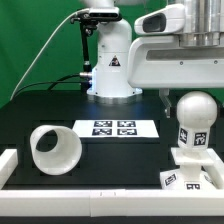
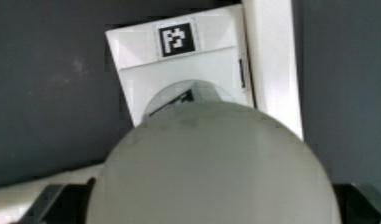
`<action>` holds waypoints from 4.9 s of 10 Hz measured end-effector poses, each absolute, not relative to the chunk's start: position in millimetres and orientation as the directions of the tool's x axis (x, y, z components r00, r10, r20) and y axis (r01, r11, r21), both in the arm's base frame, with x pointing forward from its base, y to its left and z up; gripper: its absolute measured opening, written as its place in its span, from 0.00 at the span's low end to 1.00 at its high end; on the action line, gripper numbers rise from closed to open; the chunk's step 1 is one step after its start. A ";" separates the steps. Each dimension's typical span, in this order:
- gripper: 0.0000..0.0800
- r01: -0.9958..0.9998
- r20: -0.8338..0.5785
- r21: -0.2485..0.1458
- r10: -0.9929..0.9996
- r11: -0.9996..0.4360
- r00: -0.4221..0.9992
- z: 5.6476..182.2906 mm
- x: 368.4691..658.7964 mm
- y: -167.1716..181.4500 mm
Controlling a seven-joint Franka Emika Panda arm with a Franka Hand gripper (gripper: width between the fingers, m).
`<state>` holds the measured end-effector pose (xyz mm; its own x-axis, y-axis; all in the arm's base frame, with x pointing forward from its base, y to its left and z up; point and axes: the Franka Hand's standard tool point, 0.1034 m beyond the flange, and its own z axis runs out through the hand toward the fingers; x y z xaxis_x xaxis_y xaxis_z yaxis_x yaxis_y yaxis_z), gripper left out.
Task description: Assemble lamp
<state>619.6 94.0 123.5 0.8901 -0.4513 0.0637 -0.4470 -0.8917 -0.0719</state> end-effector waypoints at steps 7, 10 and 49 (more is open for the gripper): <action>0.72 -0.914 -0.086 -0.135 -0.914 -0.384 0.397 122.4 618.5 101.2; 0.86 -0.668 -0.013 -0.157 -0.675 -0.727 0.738 122.9 619.5 104.6; 0.87 0.562 0.034 0.035 0.563 -0.827 0.826 129.8 624.7 87.4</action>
Offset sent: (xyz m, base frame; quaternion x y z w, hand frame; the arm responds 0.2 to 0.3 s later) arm 0.0091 0.0155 0.0006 0.0226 -0.0348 0.3962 0.9172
